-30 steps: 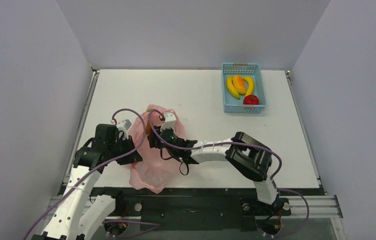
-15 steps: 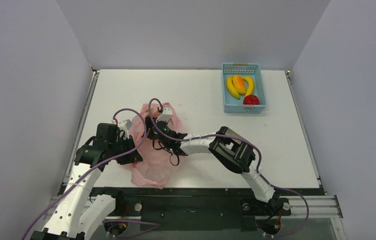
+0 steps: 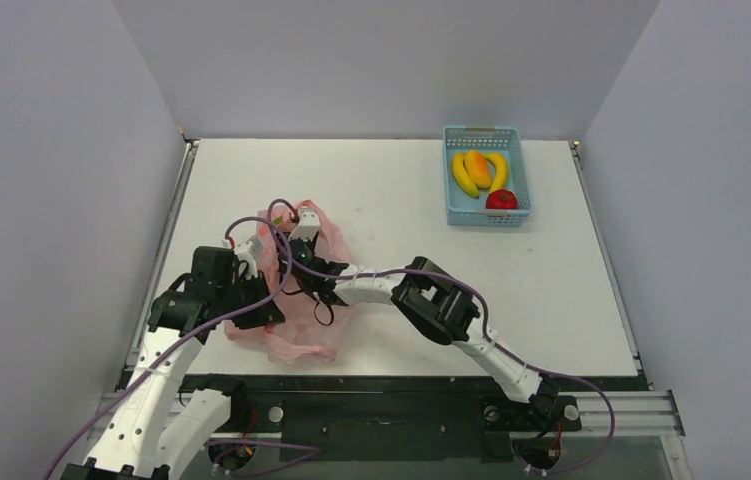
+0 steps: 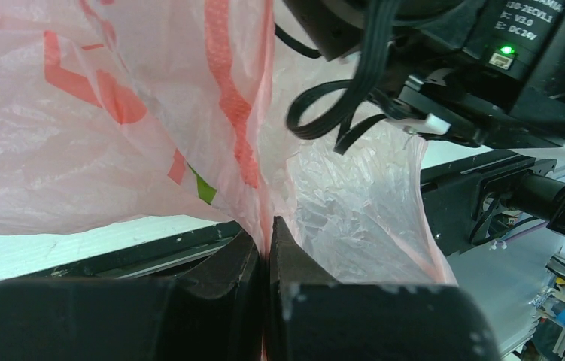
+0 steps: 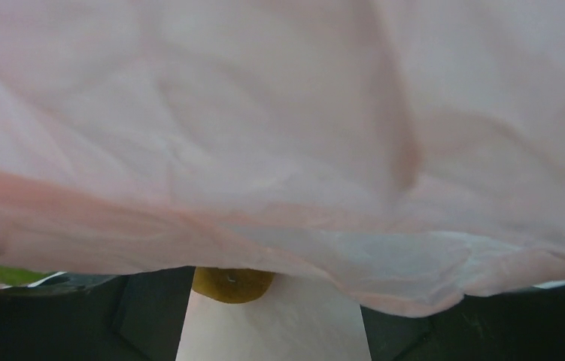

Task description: Take the fake fruits out of the plastic bag

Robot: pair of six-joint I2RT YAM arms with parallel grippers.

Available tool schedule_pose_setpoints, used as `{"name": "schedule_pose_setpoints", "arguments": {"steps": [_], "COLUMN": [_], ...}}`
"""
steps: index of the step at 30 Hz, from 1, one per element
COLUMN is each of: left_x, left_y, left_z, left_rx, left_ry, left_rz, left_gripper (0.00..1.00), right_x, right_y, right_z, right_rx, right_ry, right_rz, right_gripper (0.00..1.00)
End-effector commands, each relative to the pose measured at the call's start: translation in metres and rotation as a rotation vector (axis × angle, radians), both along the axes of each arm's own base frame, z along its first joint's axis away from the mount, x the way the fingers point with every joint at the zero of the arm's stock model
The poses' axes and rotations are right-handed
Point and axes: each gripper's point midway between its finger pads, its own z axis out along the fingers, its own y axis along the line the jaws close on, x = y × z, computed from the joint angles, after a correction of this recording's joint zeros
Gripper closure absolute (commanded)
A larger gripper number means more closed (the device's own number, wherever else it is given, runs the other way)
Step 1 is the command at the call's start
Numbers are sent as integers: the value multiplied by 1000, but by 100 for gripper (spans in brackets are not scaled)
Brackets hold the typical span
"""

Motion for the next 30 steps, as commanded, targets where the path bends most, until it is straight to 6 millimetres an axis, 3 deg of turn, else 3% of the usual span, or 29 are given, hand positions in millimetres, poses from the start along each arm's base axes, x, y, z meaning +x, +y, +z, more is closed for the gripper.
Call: {"name": "schedule_pose_setpoints", "arguments": {"steps": [1, 4, 8, 9, 10, 11, 12, 13, 14, 15, 16, 17, 18, 19, 20, 21, 22, 23, 24, 27, 28, 29, 30], "left_x": [6, 6, 6, 6, 6, 6, 6, 6, 5, 5, 5, 4, 4, 3, 2, 1, -2, -3, -4, -4, -6, -7, -9], "left_y": [-3, -3, -3, -3, -3, -3, -3, -3, -3, -4, -4, -4, -6, -8, -12, -15, -20, -22, -22, -18, -17, -16, -16], "left_z": [11, 11, 11, 11, 11, 12, 12, 12, 12, 13, 13, 13, 13, 13, 12, 12, 11, 11, 11, 13, 14, 14, 12], "left_rx": [-21, -21, -22, -22, -22, -23, -23, -23, -23, -24, -27, -30, -40, -49, -71, -89, -112, -120, -117, -92, -85, -80, -74], "left_ry": [-50, -51, -52, -52, -53, -54, -54, -52, -52, -53, -53, -53, -50, -46, -35, -26, -5, 3, 6, -10, -12, -11, -1], "left_rz": [-8, -9, -11, -10, -9, -10, -10, -13, -14, -15, -15, -13, -19, -20, -33, -43, -64, -72, -77, -75, -77, -80, -85], "left_gripper": [99, 99, 99, 99, 99, 99, 99, 99, 99, 99, 99, 99, 99, 99, 99, 99, 99, 100, 100, 100, 100, 100, 100], "right_x": [1, 2, 12, 14, 20, 21, 26, 26, 32, 30, 35, 34, 35, 31, 31, 24, 23, 14, 7, -13, -21, -28, -38], "right_y": [23, 24, 15, 4, -5, -24, -36, -58, -69, -87, -97, -115, -122, -137, -143, -156, -161, -174, -183, -199, -211, -213, -218], "right_z": [9, 9, 6, -2, 4, -8, 2, -12, 4, -8, 8, -3, 14, 4, 20, 11, 26, 14, 18, 31, 22, 30, 23], "right_rx": [-15, -24, -89, -109, -108, -140, -134, -168, -148, -176, -154, -190, -178, -215, -202, -236, -217, -252, -252, -253, -285, -273, -286], "right_ry": [-42, -69, -33, -5, 2, 25, 21, 38, 32, 45, 35, 44, 24, 32, 10, 15, -5, 3, -9, -36, -30, -39, -37], "right_rz": [41, 39, -8, -50, -90, -158, -197, -253, -286, -317, -339, -359, -374, -383, -391, -392, -394, -389, -380, -370, -377, -376, -374], "right_gripper": [33, 31, 38, 45, 47, 48, 48, 49, 49, 49, 49, 49, 48, 48, 48, 48, 48, 47, 47, 47, 47, 46, 46]}}
